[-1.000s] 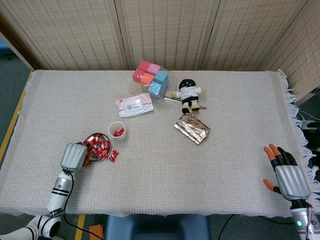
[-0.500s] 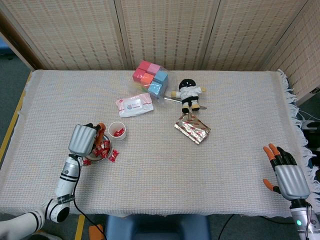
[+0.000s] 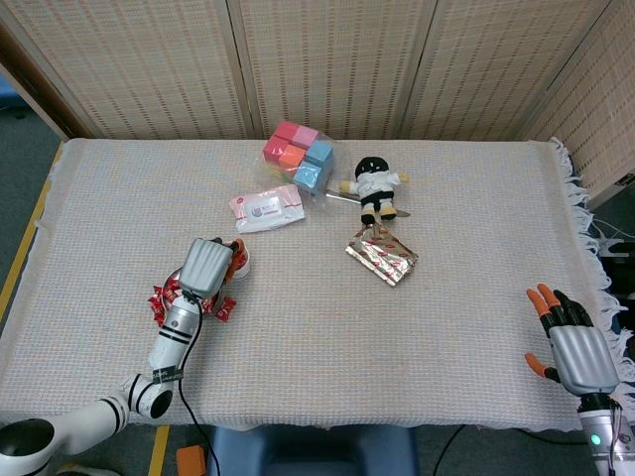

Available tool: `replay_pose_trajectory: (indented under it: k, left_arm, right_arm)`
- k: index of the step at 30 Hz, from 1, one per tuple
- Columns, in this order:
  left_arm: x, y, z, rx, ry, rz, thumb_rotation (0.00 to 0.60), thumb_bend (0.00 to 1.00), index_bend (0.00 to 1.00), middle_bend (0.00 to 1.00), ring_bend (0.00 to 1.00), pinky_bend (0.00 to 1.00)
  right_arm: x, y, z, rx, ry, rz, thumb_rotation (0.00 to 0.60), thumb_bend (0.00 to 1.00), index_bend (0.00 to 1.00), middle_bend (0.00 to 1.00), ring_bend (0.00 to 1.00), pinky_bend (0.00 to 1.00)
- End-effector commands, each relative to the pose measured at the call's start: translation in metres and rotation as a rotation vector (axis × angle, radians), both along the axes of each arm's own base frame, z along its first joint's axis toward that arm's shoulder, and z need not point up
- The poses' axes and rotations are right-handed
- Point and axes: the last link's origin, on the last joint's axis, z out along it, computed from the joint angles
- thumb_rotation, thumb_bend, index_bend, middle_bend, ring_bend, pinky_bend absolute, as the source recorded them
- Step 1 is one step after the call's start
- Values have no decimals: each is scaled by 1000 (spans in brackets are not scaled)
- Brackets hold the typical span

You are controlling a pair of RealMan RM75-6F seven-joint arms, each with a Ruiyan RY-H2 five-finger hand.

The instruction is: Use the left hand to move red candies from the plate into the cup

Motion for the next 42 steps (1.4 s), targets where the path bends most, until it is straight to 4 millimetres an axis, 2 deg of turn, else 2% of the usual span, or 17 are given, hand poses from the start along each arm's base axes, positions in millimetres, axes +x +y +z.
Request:
replay_pose_trajectory:
  k: [1, 9, 15, 22, 30, 33, 36, 42]
  left_arm:
    - [1, 5, -7, -4, 19, -1, 600, 589, 673, 715, 638, 980]
    - [-8, 10, -7, -8, 37, 2, 600, 510, 571, 626, 556, 957]
    - [-10, 10, -8, -42, 23, -2, 600, 457, 443, 547, 504, 957]
    - [-8, 11, -7, -44, 13, 1, 600, 434, 267, 400, 421, 957]
    - [-9, 7, -2, -41, -3, -8, 600, 420, 239, 373, 411, 958]
    - [-12, -3, 7, -25, -25, -31, 600, 418, 233, 368, 411, 961]
    - [-25, -22, 21, -18, -58, -34, 600, 414, 212, 349, 393, 968]
    - [-81, -75, 46, -49, -72, 85, 600, 390, 152, 261, 318, 986]
  right_arm:
    - [0, 0, 0, -1, 0, -2, 600, 137, 0, 0, 0, 129]
    - [-2, -2, 0, -2, 3, -11, 600, 137, 0, 0, 0, 129]
    - [-2, -3, -1, 0, 6, -12, 600, 137, 0, 0, 0, 129]
    - [-2, -2, 0, -2, 4, -13, 600, 137, 0, 0, 0, 130]
    - [-2, -2, 0, -6, 3, -11, 600, 137, 0, 0, 0, 133]
    - [-1, -2, -1, -1, 4, -10, 600, 137, 0, 0, 0, 133]
    - [-1, -2, -1, 2, 3, -6, 600, 137, 0, 0, 0, 133]
    - [2, 2, -1, 3, 1, 9, 600, 137, 0, 0, 0, 133]
